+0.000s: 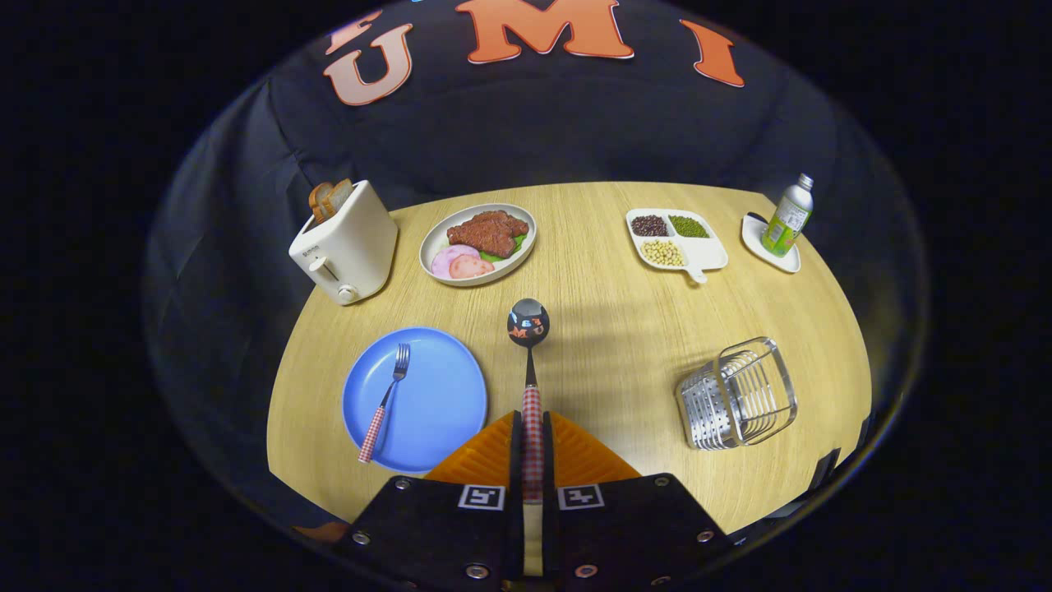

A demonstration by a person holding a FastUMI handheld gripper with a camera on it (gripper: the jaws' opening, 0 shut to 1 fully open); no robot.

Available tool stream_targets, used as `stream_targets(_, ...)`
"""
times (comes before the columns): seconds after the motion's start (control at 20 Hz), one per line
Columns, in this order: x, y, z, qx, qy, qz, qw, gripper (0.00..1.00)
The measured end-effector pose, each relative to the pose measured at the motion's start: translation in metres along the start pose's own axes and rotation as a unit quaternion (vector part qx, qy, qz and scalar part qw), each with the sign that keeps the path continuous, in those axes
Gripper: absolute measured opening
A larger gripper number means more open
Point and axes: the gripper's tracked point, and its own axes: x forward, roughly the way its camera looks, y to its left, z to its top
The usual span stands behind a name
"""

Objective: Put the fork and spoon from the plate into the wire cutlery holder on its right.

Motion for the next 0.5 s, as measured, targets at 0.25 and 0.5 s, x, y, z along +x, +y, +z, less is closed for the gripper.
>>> stream_targets(0.25,-0.029,-0.051,0.013,0.004,-0.023,-0.032,0.999,0.09)
stream_targets(0.5,-0.064,-0.115,0.017,-0.003,-0.01,-0.072,0.997,0.09)
